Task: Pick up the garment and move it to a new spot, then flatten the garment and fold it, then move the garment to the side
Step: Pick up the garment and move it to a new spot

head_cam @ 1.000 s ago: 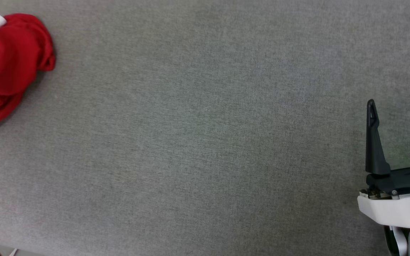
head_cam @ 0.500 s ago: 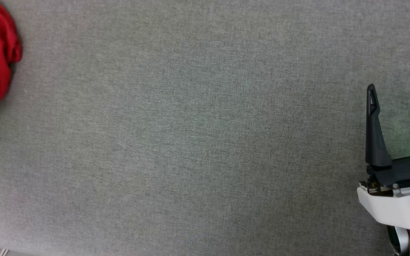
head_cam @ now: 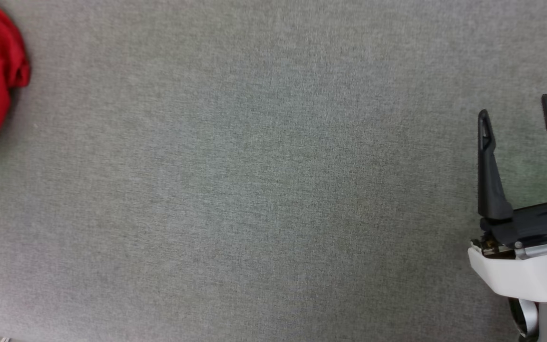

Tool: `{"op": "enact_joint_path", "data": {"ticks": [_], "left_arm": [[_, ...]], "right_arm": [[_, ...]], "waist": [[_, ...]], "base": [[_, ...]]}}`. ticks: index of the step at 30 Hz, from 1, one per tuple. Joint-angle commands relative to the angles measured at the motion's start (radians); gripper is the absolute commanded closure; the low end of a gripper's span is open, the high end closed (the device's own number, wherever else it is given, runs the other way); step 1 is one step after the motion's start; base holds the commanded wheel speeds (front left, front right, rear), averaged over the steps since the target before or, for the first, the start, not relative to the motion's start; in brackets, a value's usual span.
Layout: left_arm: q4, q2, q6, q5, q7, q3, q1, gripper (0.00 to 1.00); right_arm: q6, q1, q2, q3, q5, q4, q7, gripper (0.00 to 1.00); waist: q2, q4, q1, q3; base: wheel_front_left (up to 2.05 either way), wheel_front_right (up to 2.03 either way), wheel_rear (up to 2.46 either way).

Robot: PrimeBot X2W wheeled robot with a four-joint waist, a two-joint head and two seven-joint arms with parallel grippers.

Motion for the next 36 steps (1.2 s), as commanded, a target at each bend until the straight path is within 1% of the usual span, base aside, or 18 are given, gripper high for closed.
{"op": "enact_joint_path", "data": {"ticks": [1,3,4,5,7,9,10,11,15,17,21,26,32,36], "left_arm": [[-0.016,0.019,0.0,0.01,-0.023,-0.005,-0.022,1.0],[-0.057,0.052,0.0,0.025,-0.078,-0.027,-0.041,1.0],[-0.057,0.052,0.0,0.025,-0.078,-0.027,-0.041,1.0],[-0.092,0.082,0.0,0.042,-0.105,-0.05,-0.057,1.0],[-0.128,0.11,0.0,0.061,-0.127,-0.071,-0.081,1.0],[-0.148,0.121,0.0,0.07,-0.133,-0.082,-0.091,1.0],[-0.19,0.154,0.0,0.108,-0.148,-0.115,-0.116,1.0],[-0.19,0.154,0.0,0.108,-0.148,-0.115,-0.116,1.0],[-0.286,0.18,0.0,0.166,-0.159,-0.168,-0.18,1.0],[-0.337,0.183,0.0,0.191,-0.151,-0.185,-0.211,1.0],[-0.434,0.167,0.001,0.231,-0.135,-0.213,-0.275,1.0],[-0.53,0.127,0.004,0.267,-0.108,-0.252,-0.347,1.0],[-0.618,0.046,0.002,0.275,-0.085,-0.326,-0.393,1.0],[-0.658,-0.014,0.001,0.281,-0.088,-0.375,-0.392,1.0]], "right_arm": [[-0.001,-0.01,0.001,0.004,0.005,0.006,-0.002,0.0],[-0.001,-0.009,0.006,0.014,0.016,0.02,-0.002,0.0],[-0.001,-0.009,0.006,0.014,0.016,0.02,-0.002,0.0],[-0.001,-0.01,0.009,0.022,0.025,0.031,-0.002,0.0],[-0.001,-0.011,0.011,0.031,0.034,0.04,-0.002,0.0],[-0.001,-0.012,0.012,0.035,0.037,0.044,-0.002,0.0],[-0.001,-0.014,0.013,0.04,0.045,0.052,-0.002,0.0],[-0.001,-0.014,0.013,0.04,0.045,0.052,-0.002,0.0],[-0.001,-0.007,0.013,0.042,0.08,0.068,-0.002,0.0],[-0.001,-0.003,0.013,0.043,0.101,0.074,-0.002,0.0],[-0.001,0.009,0.014,0.043,0.131,0.084,-0.002,0.0],[-0.001,0.018,0.014,0.043,0.169,0.094,-0.002,0.0],[-0.001,0.021,0.014,0.039,0.2,0.101,-0.002,0.0],[-0.001,0.025,0.014,0.034,0.217,0.107,-0.002,0.0]], "waist": [[0.0,-0.002,-0.0001,-0.023],[0.0,-0.003,-0.0001,-0.061],[0.0,-0.003,-0.0001,-0.061],[0.0,-0.005,-0.0001,-0.088],[0.0,-0.008,-0.0001,-0.114],[0.0,-0.01,-0.0001,-0.127],[0.0,-0.015,-0.0001,-0.151],[0.0,-0.015,-0.0001,-0.151],[0.0,-0.029,-0.0001,-0.197],[0.0,-0.041,-0.0001,-0.219],[0.0,-0.073,-0.0001,-0.259],[0.0,-0.126,-0.0001,-0.303],[0.0,-0.199,-0.0001,-0.333],[0.0,-0.24,-0.0001,-0.342]], "base": [[0.0,0.0,0.0],[0.0,0.0,0.0],[0.0,0.0,0.0],[0.0,0.0,0.0],[0.0,0.0,0.0],[0.0,0.0,0.0],[0.0,0.0,0.0],[0.0,0.0,0.0],[0.0,0.0,0.0],[0.0,0.0,0.0],[0.0,0.0,0.0],[0.0,0.0,0.0],[0.0,0.0,0.0],[0.0,0.0,0.0]]}}
